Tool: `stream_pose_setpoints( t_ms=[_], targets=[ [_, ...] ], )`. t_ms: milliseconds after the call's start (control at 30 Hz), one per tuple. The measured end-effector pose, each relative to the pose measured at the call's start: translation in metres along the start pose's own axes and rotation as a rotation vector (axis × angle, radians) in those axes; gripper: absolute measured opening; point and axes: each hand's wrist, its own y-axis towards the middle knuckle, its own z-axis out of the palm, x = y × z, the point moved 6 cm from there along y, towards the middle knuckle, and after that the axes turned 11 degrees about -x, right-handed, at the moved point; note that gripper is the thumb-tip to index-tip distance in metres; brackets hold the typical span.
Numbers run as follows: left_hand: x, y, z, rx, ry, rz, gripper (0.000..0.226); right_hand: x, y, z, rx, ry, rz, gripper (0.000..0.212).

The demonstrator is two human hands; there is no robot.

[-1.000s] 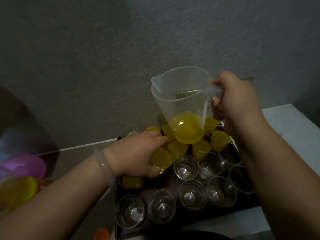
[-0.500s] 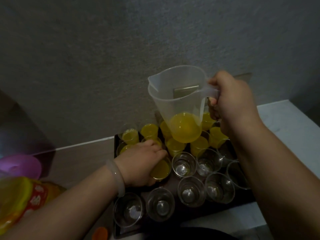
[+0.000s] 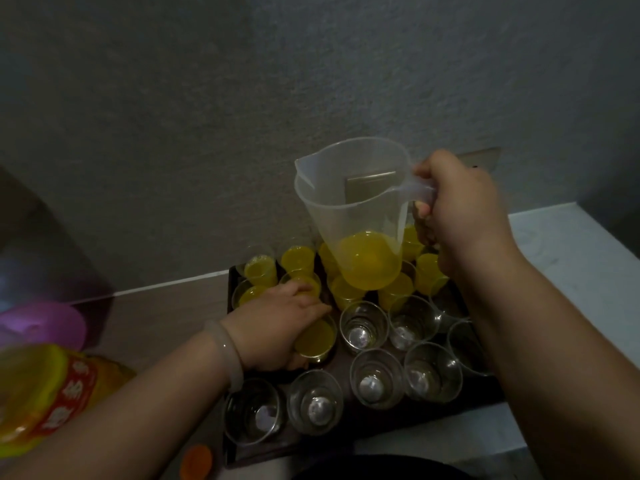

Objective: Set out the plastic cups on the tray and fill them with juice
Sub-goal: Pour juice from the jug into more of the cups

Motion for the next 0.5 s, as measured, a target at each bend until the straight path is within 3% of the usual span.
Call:
stream_pose_setpoints(
  t_ms=[167, 367, 500],
  targets=[
    [-0.003, 0.0, -0.004, 0.012, -0.016, -0.016, 0.083, -0.001, 0.002, -0.004, -0.003, 0.022, 0.001, 0.044],
    [-0.009, 0.014, -0.03, -0.165, -0.066, -0.022, 0.072, -0.002, 0.005, -0.012, -0.009, 0.027, -0.011, 0.034],
    [-0.024, 0.034, -0.033, -0.169, -0.056, 0.017, 0.079, -0.003, 0.007, -0.018, -0.02, 0.065, 0.007, 0.035]
  ],
)
